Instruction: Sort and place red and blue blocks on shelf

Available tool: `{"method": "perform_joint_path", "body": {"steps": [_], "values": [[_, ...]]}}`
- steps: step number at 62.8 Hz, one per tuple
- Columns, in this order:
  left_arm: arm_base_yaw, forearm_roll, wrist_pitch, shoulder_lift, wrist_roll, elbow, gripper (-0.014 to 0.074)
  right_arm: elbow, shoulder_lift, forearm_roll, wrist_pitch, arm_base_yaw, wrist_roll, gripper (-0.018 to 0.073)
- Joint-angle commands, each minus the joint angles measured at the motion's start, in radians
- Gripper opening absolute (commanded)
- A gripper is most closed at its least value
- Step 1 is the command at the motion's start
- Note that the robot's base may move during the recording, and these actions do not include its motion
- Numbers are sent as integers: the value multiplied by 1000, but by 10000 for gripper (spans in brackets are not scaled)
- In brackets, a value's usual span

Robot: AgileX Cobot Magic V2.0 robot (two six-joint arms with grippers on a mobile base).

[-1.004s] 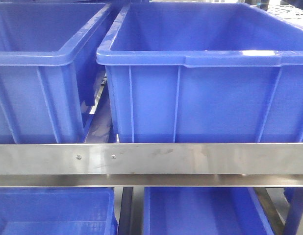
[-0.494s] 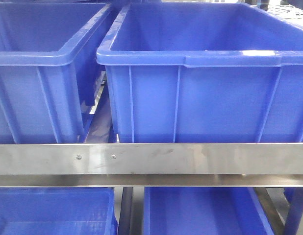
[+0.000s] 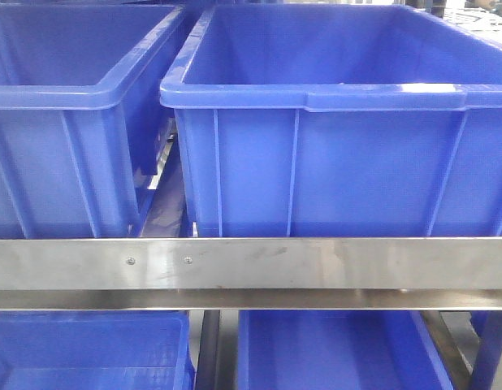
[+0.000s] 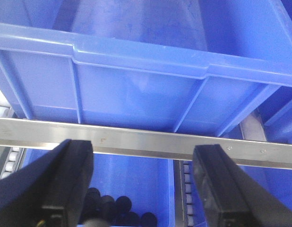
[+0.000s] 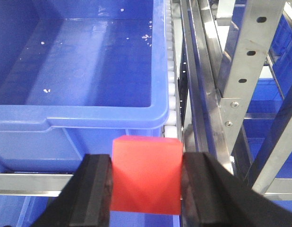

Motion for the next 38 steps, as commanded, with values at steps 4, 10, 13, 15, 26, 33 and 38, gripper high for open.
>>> {"method": "perform_joint_path", "body": {"steps": [4,10,13,15,26,33,38], "values": [[-4,3,-82,5,-6,-29,125,-28,1,-7,-88,-7,-1,57],[-4,3,-82,5,-6,-29,125,-28,1,-7,-88,-7,-1,57],[-4,3,-82,5,-6,-29,125,-28,1,-7,-88,-7,-1,57],[-4,3,-82,5,-6,-29,125,-28,1,-7,-88,-7,-1,57],[-4,3,-82,5,-6,-29,125,-28,1,-7,-88,-7,-1,57],[-4,3,-82,5,-6,-29,125,-28,1,-7,-88,-7,-1,57],[-4,3,-82,5,-6,-29,125,-28,1,-7,-88,-7,-1,57]]}}
